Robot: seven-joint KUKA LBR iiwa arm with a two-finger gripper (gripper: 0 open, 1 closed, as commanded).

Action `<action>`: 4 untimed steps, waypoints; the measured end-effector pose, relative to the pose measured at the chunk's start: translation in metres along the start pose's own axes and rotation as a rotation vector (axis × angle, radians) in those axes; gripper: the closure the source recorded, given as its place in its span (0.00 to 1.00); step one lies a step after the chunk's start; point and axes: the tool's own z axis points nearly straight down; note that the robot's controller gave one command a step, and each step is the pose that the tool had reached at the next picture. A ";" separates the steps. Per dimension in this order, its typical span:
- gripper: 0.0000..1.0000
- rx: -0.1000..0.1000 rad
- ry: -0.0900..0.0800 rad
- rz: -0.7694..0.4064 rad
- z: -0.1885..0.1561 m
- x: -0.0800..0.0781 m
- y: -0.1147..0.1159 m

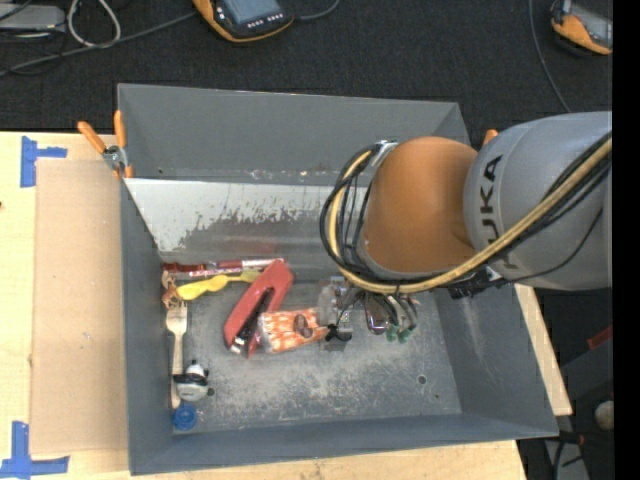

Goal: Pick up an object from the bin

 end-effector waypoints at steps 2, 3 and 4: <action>1.00 0.000 0.003 -0.072 0.006 -0.004 -0.008; 1.00 0.000 -0.003 -0.163 0.050 -0.027 -0.012; 1.00 -0.001 0.004 -0.148 0.000 -0.026 -0.007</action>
Offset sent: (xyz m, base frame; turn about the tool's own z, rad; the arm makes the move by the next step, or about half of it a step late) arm 0.0055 -0.0017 0.1197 -0.0131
